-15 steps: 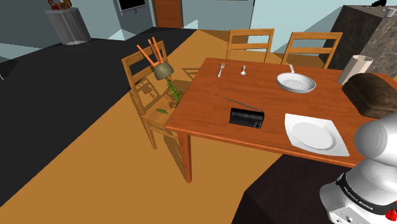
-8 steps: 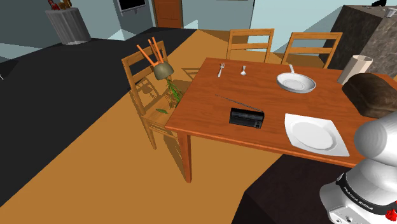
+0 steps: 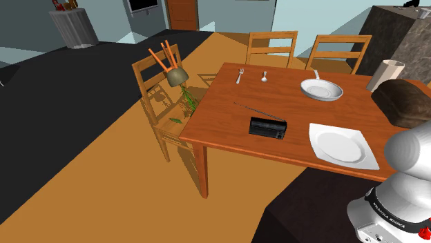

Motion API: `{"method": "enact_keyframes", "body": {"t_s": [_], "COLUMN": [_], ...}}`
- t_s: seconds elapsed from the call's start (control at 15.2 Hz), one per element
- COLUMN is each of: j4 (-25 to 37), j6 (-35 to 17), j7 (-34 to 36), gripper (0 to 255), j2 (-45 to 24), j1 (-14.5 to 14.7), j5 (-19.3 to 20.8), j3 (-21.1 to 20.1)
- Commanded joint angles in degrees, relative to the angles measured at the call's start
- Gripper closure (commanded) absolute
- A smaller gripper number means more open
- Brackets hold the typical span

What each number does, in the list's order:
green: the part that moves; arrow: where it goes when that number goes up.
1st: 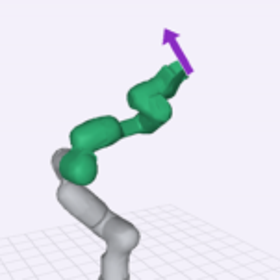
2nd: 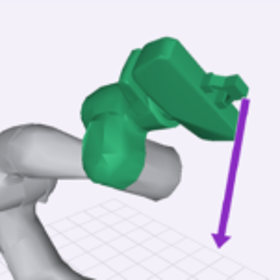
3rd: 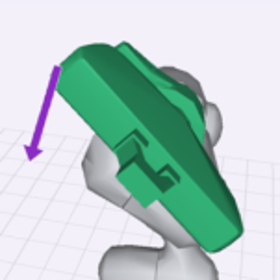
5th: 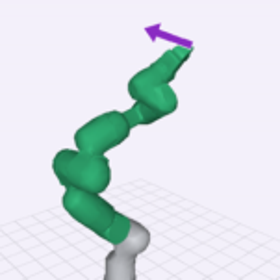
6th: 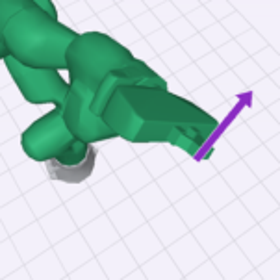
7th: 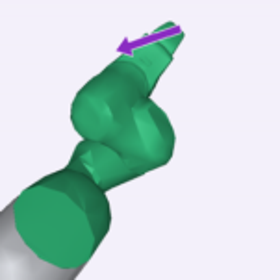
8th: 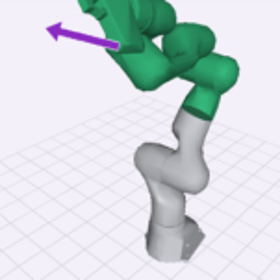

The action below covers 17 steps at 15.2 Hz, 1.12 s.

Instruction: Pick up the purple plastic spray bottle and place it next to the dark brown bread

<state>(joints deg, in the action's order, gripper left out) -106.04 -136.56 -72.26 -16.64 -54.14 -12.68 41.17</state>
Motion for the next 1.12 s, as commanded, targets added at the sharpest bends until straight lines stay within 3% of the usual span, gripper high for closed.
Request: {"method": "enact_keyframes", "body": {"t_s": [0.0,0.26,0.53,1.06], "j4": [0.00,0.00,0.43,0.43], "j6": [-0.01,-0.01,4.86,4.86], "j7": [0.00,0.00,3.50,3.51], "gripper": [0,0,0,0], "j2": [0.00,0.00,5.87,5.87], "j1": [0.00,0.00,2.86,2.83], "j5": [0.00,0.00,5.55,5.56], "j3": [0.00,0.00,2.05,2.02]}}
